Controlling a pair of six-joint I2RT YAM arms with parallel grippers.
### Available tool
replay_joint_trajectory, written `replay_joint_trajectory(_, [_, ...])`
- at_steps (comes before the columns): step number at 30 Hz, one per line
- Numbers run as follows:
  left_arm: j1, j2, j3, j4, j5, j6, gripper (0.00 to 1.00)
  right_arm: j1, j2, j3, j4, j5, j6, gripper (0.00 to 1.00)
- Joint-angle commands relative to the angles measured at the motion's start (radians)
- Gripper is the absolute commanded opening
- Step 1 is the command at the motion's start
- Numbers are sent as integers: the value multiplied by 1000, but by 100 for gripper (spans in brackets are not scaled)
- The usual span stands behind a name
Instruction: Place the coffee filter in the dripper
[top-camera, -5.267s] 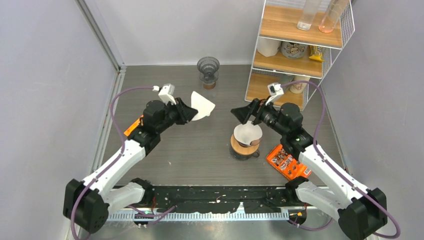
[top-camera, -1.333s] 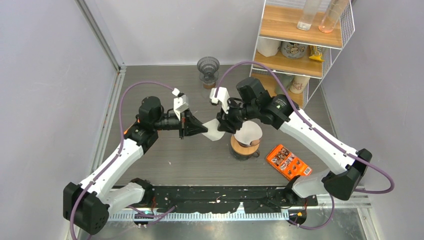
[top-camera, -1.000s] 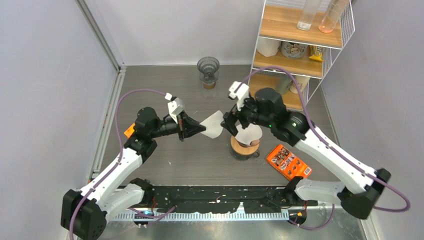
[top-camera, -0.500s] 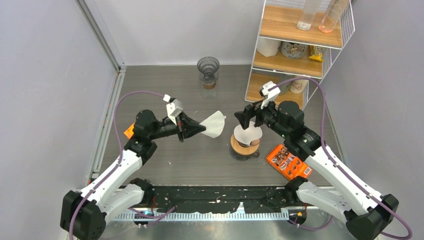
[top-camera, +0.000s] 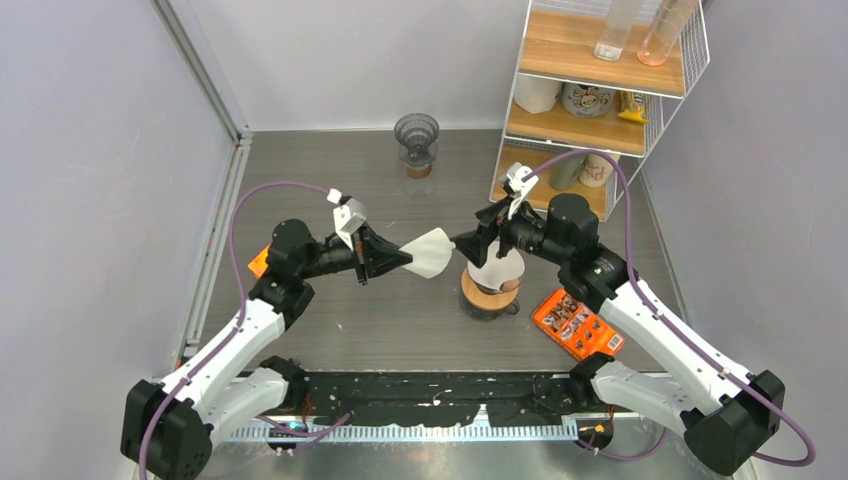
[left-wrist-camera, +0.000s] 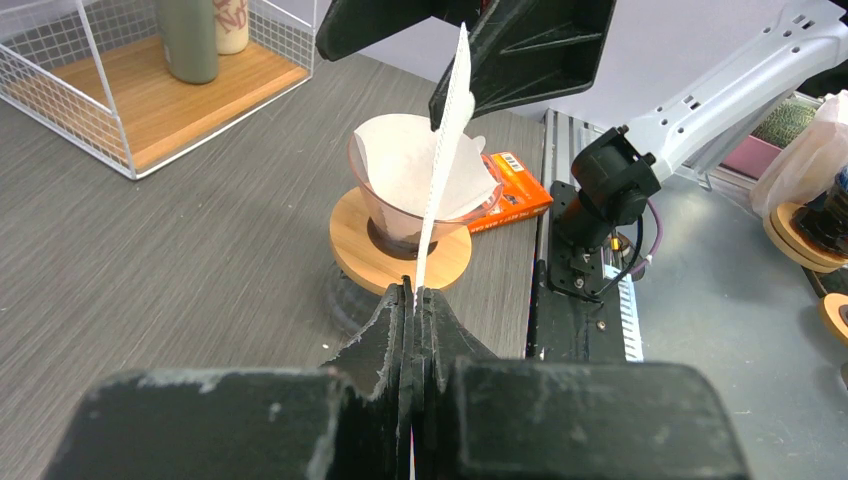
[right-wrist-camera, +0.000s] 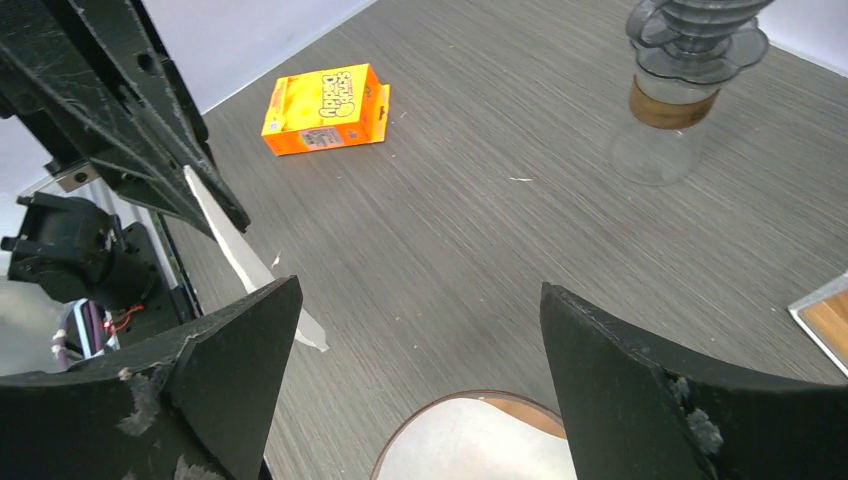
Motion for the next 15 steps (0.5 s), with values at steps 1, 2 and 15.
replay_joint_trajectory(1, [-4, -7, 26, 61, 19, -7, 0, -2, -5, 14, 56, -72, -8, 96])
replay_joint_trajectory(2, [-4, -8, 25, 64, 20, -9, 0, -2, -4, 14, 54, -71, -7, 96])
replay_joint_trajectory(15, [-4, -8, 26, 56, -6, -12, 0, -2, -26, 24, -41, -106, -46, 95])
